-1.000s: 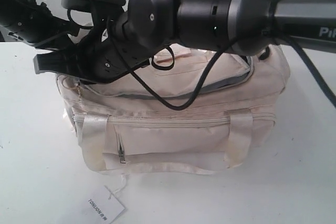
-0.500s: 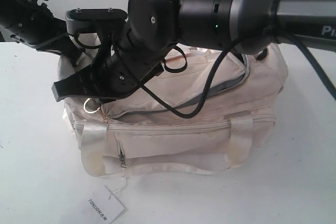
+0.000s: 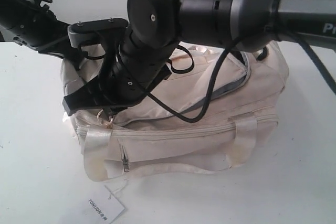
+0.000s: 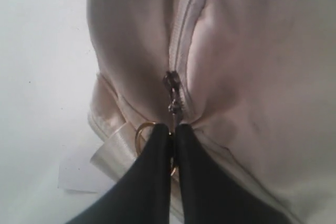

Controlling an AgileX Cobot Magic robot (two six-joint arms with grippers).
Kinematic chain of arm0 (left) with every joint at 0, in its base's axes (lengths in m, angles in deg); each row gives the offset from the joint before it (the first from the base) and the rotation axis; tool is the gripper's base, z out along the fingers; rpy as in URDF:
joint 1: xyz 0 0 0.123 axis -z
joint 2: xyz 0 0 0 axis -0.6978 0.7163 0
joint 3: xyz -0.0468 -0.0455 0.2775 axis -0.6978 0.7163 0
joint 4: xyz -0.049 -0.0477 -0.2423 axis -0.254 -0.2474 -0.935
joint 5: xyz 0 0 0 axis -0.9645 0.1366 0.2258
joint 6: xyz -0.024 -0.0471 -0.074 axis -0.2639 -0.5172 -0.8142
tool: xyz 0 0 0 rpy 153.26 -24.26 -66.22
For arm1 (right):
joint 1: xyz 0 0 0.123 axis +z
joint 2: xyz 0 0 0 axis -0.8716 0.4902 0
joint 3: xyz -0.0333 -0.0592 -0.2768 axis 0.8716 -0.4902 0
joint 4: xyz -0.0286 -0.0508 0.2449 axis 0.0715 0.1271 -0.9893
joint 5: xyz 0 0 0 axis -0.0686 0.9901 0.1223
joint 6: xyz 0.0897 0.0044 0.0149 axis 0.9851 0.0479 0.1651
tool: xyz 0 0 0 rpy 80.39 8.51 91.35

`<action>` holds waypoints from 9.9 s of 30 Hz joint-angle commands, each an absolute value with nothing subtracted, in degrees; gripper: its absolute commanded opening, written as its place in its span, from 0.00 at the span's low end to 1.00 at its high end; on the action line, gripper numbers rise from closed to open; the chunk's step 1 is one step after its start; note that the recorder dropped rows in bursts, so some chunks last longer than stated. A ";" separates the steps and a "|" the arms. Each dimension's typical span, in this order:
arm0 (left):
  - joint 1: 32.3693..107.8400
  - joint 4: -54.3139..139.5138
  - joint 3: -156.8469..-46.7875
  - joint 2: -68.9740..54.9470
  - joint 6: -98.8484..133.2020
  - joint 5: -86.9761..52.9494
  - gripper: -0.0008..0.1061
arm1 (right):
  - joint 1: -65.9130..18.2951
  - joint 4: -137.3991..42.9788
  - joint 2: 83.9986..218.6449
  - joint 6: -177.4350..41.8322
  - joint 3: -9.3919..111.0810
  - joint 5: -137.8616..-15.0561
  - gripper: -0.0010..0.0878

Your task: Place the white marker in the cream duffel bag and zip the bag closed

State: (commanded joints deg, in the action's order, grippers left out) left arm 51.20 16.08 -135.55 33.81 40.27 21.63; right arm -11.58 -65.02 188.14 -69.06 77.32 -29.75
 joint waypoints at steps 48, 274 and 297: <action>51.20 16.06 -135.55 33.81 40.05 21.63 0.01 | -11.42 -74.90 185.56 -70.92 77.32 -45.19 0.01; 51.20 -0.67 -114.18 21.16 41.55 24.50 0.01 | -18.40 -64.91 185.70 -50.22 75.21 -40.51 0.01; 51.20 -0.67 -114.18 21.59 41.55 24.02 0.01 | -18.08 -70.36 191.01 -45.84 75.21 -35.86 0.35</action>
